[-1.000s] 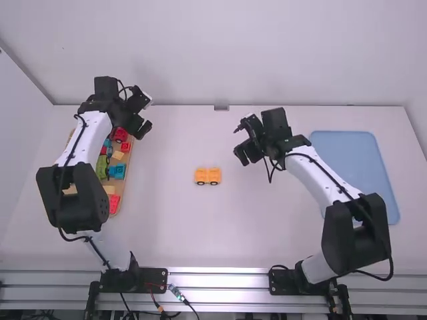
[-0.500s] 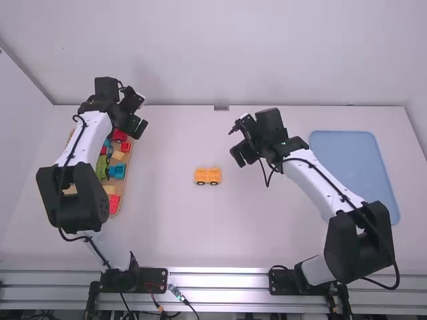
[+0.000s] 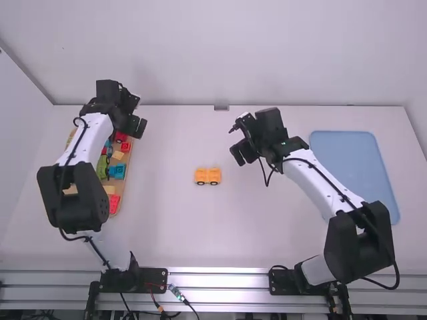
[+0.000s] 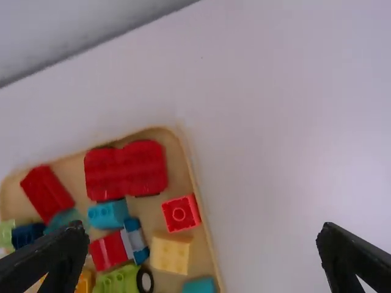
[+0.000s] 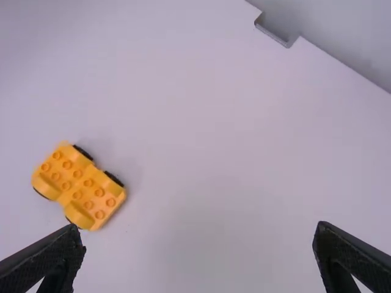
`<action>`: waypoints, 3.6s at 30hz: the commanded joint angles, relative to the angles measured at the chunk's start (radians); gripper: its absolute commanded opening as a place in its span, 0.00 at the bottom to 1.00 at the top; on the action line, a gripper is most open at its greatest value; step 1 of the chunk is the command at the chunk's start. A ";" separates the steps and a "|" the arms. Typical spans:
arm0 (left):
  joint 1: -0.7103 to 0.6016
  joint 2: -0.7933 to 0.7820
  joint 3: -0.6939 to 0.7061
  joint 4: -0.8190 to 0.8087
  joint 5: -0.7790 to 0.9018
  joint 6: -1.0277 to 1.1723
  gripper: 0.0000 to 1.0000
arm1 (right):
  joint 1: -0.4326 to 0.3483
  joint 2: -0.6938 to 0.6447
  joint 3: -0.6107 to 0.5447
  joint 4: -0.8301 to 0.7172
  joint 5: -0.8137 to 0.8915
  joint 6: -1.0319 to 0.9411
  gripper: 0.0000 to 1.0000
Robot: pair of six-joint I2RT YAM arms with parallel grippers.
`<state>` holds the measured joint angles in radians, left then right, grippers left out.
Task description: Assemble lego blocks to make yellow taxi
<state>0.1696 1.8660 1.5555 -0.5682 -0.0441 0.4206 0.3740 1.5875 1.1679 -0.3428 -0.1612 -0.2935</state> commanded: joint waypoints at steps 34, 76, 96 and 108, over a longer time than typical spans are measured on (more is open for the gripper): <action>0.329 -0.017 -0.314 -0.098 0.077 -0.976 0.99 | -0.007 -0.021 0.030 -0.039 0.005 0.036 0.99; 0.278 -0.017 -0.186 -0.431 0.114 -1.394 0.96 | -0.006 -0.021 0.032 -0.039 0.005 0.035 0.99; 0.245 -0.017 -0.289 -0.337 -0.016 -1.475 0.90 | -0.006 -0.021 0.031 -0.038 0.005 0.035 0.99; 0.269 -0.017 -0.304 -0.335 -0.053 -1.468 0.77 | -0.006 -0.021 0.031 -0.039 0.005 0.035 0.99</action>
<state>0.4355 1.8660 1.2583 -0.8997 -0.0715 -1.0546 0.3630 1.5875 1.1679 -0.3794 -0.1570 -0.2596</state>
